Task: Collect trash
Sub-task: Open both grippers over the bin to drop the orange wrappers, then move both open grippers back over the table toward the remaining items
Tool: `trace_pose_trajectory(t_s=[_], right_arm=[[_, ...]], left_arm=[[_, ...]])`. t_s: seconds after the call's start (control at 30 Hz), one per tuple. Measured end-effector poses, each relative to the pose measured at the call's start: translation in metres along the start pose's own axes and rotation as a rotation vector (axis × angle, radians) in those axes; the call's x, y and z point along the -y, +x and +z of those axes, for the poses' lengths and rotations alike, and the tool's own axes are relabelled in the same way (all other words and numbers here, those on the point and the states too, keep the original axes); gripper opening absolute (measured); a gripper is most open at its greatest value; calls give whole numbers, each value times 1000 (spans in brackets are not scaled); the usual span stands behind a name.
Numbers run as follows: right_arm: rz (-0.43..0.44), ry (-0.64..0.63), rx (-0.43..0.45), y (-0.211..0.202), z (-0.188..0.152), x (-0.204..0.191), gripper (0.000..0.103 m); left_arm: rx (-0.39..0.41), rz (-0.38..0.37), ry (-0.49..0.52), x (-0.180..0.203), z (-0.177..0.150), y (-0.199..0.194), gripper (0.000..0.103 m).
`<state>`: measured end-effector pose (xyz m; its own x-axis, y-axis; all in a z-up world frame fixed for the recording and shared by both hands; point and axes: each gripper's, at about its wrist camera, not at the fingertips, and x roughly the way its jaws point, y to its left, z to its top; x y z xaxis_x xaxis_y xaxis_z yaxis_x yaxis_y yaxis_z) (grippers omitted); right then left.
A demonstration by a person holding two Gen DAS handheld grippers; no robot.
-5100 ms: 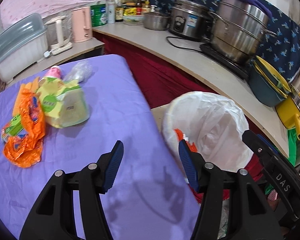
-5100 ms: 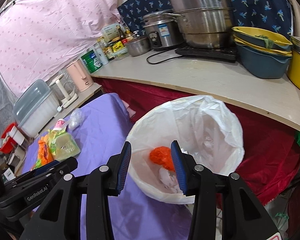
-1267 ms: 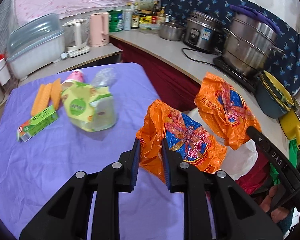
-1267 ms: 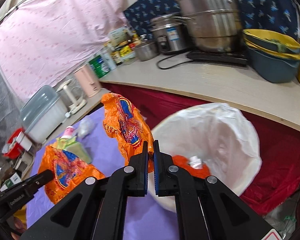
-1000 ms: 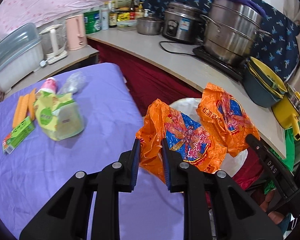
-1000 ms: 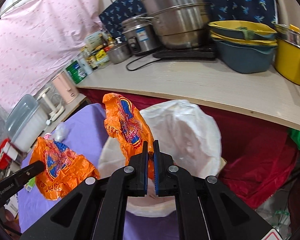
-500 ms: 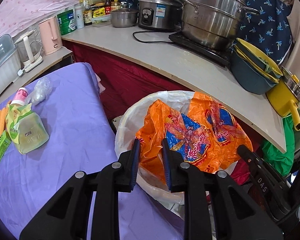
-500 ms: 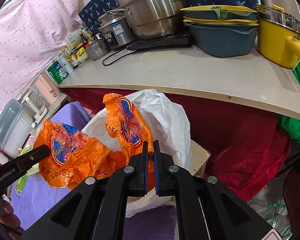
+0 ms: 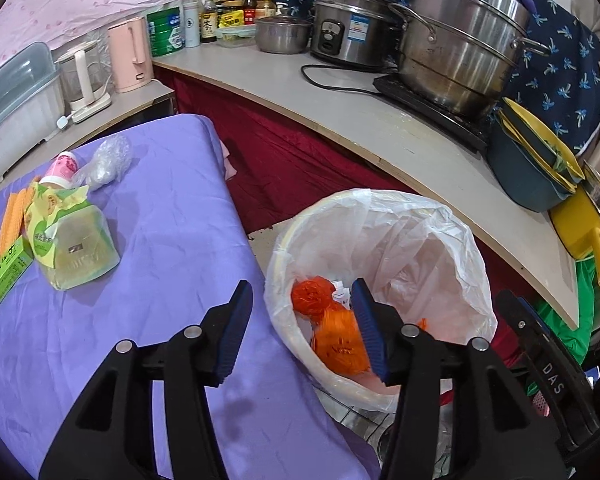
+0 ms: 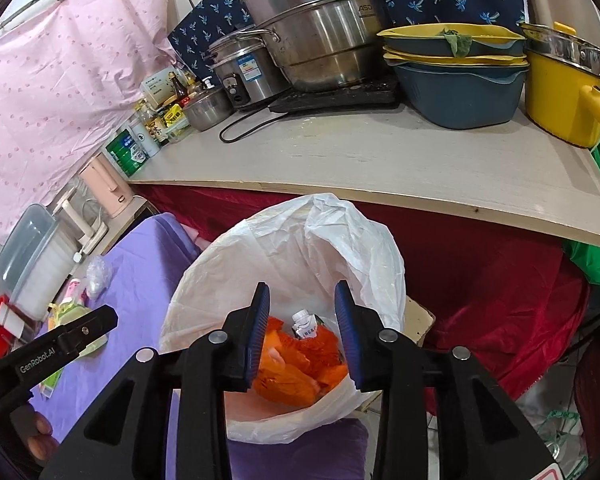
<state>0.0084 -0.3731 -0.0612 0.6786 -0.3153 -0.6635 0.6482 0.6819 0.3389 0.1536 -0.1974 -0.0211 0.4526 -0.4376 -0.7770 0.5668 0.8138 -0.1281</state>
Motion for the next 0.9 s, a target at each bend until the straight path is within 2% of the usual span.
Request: trace_pose_trajectory(t_s=[0.2, 0.33, 0.4, 0.9], right_arm=[[28, -34, -1, -5, 0, -19, 34], [48, -58, -2, -7, -3, -34, 41], [63, -78, -8, -7, -6, -46, 41], [156, -206, -65, 7, -34, -135, 41]], left_arm=[[15, 21, -21, -13, -2, -9, 49], [21, 41, -37, -27, -5, -15, 49], [22, 54, -45, -34, -6, -17, 49], [28, 129, -171, -120, -18, -31, 50]])
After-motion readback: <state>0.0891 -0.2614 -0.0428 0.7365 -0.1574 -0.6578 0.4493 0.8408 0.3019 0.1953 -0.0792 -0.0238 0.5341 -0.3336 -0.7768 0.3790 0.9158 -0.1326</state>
